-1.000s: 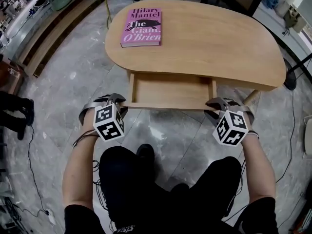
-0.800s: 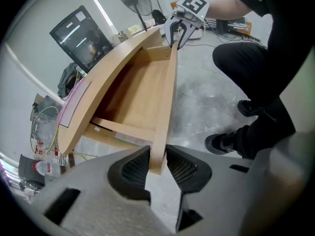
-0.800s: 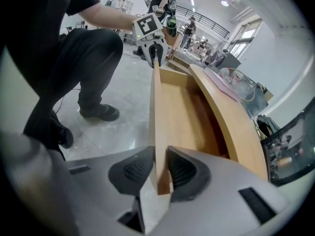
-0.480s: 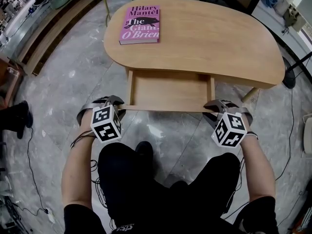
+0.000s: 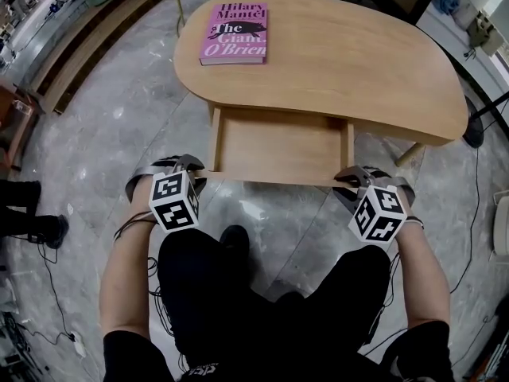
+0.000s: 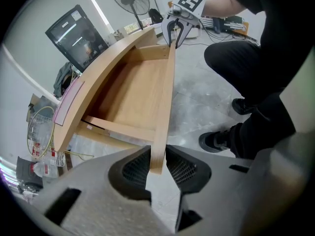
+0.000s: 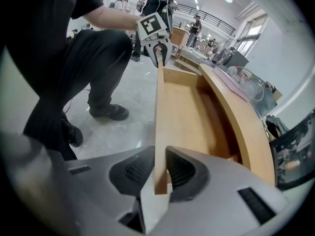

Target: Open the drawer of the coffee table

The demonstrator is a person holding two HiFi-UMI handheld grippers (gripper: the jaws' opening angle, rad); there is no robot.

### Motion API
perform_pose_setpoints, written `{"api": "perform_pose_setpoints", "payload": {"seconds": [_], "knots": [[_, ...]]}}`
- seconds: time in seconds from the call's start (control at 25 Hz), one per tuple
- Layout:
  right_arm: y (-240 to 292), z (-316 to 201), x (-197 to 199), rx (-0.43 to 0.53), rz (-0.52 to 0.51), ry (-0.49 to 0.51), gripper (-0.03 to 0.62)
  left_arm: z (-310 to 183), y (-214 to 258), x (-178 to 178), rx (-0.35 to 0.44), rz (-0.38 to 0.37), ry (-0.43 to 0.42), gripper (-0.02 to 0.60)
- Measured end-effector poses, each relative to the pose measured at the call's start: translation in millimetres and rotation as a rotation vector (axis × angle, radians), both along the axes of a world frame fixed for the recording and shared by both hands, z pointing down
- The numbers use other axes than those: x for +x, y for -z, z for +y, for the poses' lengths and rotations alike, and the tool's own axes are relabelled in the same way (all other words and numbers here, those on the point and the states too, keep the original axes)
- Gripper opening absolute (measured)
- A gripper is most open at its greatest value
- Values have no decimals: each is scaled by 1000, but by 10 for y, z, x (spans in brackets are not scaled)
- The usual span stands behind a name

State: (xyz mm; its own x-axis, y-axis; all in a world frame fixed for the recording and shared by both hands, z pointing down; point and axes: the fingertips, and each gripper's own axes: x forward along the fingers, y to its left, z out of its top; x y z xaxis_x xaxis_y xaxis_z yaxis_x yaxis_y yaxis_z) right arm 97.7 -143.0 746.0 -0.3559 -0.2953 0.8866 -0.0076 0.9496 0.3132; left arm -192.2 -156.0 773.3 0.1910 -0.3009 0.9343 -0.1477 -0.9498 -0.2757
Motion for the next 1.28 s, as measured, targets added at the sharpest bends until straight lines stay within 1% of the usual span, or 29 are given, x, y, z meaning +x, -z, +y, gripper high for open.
{"api": "perform_pose_setpoints", "payload": {"seconds": [0.28, 0.4, 0.56, 0.68, 0.88, 1.12, 1.28], "knots": [[-11, 48, -13, -8, -1, -2, 80, 33, -15, -12, 1, -1, 5, 106], [-28, 95, -41, -14, 1, 8, 78, 70, -33, -36, -13, -18, -3, 104], [-49, 139, -50, -5, -2, 12, 78, 111, -51, -51, -20, -12, -1, 104], [-69, 178, -55, -8, 6, 23, 77, 138, -69, -55, -20, -21, -9, 101], [-107, 294, -92, -32, -1, 32, 75, 214, -104, -89, -34, -28, -7, 101], [-118, 306, -104, -39, -17, 18, 75, 212, -117, -101, -37, -20, 2, 103], [-120, 309, -102, -62, -34, 5, 75, 217, -126, -96, -46, -12, 9, 104]]}}
